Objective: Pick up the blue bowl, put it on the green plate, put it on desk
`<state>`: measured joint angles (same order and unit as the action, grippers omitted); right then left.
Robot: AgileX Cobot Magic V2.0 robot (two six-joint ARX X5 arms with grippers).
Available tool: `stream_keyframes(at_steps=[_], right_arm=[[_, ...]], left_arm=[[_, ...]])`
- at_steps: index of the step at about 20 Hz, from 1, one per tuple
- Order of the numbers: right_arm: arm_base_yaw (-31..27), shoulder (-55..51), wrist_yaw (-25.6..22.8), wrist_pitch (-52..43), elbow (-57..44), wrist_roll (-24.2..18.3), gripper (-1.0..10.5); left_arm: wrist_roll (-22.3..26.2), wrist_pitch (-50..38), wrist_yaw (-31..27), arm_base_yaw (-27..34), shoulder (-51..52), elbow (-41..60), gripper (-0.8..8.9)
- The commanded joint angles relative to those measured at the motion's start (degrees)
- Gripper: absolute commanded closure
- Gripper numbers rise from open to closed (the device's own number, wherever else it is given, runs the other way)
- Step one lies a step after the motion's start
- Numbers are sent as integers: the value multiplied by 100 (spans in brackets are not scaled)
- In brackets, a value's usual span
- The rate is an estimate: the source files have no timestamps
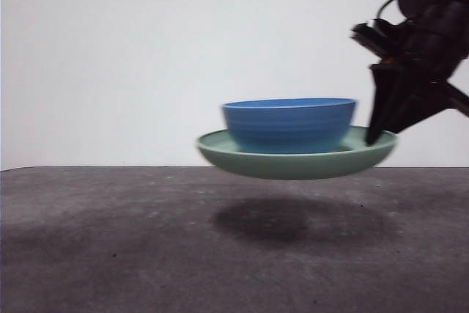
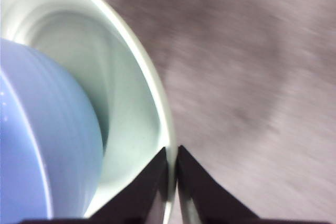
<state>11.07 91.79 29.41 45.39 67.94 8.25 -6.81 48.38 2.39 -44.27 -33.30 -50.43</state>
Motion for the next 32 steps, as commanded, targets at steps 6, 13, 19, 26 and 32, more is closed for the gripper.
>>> stream_keyframes(at_steps=[6, 13, 19, 26, 32], right_arm=[[1086, 848, 57, -1040, 118, 1029, 931], [1318, 1353, -295, -1176, 118, 975, 931], [1311, 1353, -391, -1152, 118, 802, 930], [1143, 1108, -407, -1099, 144, 669, 634], [669, -413, -743, -529, 306, 627, 632]], left_arm=[[-17, -39, -15, -37, -26, -55, 111], [-17, -39, -15, -37, -26, -55, 111], [-33, -37, -15, -37, -26, -55, 111], [-33, -35, -15, -37, -26, -55, 111], [-33, -15, -15, -37, -26, -55, 111]])
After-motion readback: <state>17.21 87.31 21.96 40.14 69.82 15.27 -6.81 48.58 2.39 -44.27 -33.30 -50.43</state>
